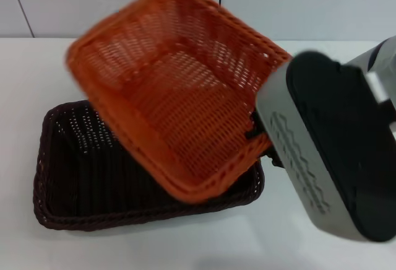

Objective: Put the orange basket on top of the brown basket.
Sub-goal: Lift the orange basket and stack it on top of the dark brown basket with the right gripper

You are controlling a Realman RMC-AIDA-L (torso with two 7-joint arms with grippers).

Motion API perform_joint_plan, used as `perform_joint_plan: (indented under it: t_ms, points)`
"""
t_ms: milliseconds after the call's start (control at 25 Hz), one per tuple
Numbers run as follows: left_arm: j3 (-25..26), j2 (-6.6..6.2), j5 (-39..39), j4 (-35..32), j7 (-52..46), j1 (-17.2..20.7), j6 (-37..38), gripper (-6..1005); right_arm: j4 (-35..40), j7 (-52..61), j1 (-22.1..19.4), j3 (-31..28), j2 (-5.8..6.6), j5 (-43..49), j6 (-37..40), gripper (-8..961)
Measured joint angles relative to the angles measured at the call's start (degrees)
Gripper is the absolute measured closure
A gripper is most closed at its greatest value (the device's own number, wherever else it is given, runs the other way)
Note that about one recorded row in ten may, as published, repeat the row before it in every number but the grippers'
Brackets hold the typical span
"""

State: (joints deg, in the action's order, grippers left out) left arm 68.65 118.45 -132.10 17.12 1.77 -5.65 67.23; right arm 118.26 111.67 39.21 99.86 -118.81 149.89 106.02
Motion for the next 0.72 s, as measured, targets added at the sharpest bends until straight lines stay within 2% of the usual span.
perform_joint_plan:
  t_ms: [160,360,720]
  points:
    - [0.0,0.13,0.0,0.0,-0.1,0.2,-0.2,361,0.2,-10.0,-0.9,0.2,-0.13,0.5,-0.3,755]
    - [0.0,0.19,0.0,0.2,-0.1,0.2,-0.8,361,0.4,-14.8,-1.6,0.6,-0.02,1.9,-3.4,763]
    - [-0.6,0.55,0.0,0.9,-1.5,-0.9,-3.7,361,0.5,-16.2,-1.5,4.6,0.43,6.7,-9.8,772]
